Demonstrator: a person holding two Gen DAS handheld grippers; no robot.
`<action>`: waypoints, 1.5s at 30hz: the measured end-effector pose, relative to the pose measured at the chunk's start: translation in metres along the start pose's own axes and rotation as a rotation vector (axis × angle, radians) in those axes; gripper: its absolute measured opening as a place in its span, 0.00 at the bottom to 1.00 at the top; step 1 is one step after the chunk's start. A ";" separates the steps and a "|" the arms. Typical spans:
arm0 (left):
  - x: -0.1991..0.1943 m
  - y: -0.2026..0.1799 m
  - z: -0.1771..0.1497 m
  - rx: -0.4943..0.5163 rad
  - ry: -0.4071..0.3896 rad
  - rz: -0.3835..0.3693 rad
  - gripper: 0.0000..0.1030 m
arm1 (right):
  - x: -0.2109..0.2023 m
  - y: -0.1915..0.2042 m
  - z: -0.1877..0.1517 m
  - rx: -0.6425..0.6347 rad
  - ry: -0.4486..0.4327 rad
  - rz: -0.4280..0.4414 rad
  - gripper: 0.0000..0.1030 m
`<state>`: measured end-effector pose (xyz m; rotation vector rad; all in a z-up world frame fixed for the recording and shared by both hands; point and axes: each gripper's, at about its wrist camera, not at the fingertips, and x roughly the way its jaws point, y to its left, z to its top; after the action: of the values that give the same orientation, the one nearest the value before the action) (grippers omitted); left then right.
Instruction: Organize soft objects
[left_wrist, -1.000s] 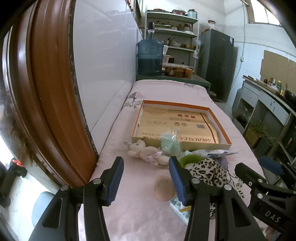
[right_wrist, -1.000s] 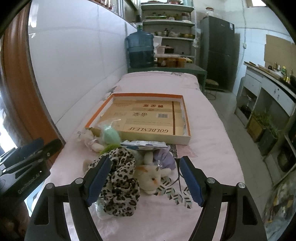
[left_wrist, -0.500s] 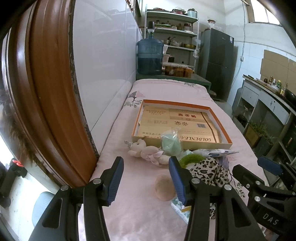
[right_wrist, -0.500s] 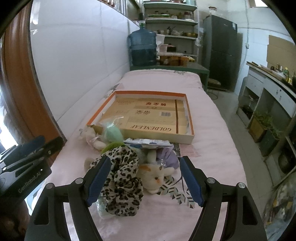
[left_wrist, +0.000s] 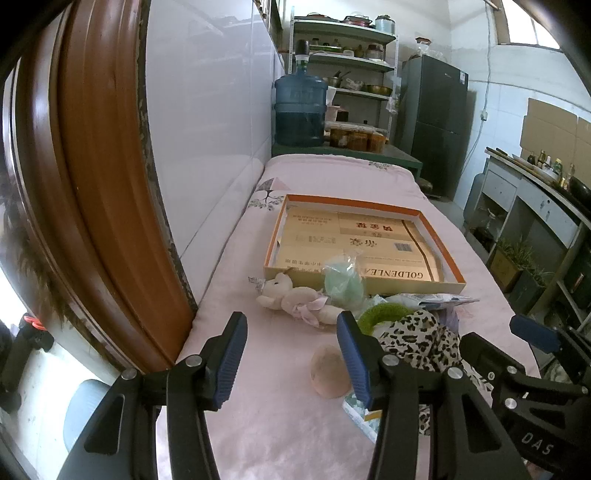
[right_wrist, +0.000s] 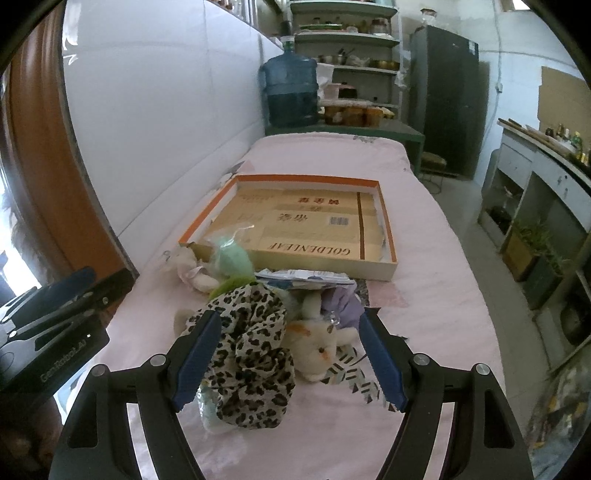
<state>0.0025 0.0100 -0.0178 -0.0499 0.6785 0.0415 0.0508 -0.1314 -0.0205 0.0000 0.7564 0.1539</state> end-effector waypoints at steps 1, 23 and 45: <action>0.000 0.000 0.000 0.000 0.000 0.000 0.49 | 0.000 0.000 0.000 -0.001 0.001 0.003 0.76; 0.007 0.023 -0.010 -0.046 0.015 -0.006 0.49 | 0.032 0.012 -0.020 -0.011 0.112 0.111 0.77; 0.074 -0.002 -0.040 -0.004 0.189 -0.192 0.49 | 0.017 -0.010 -0.016 0.022 0.052 0.232 0.17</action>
<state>0.0349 0.0076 -0.0950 -0.1242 0.8602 -0.1480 0.0537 -0.1403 -0.0445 0.1050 0.8085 0.3673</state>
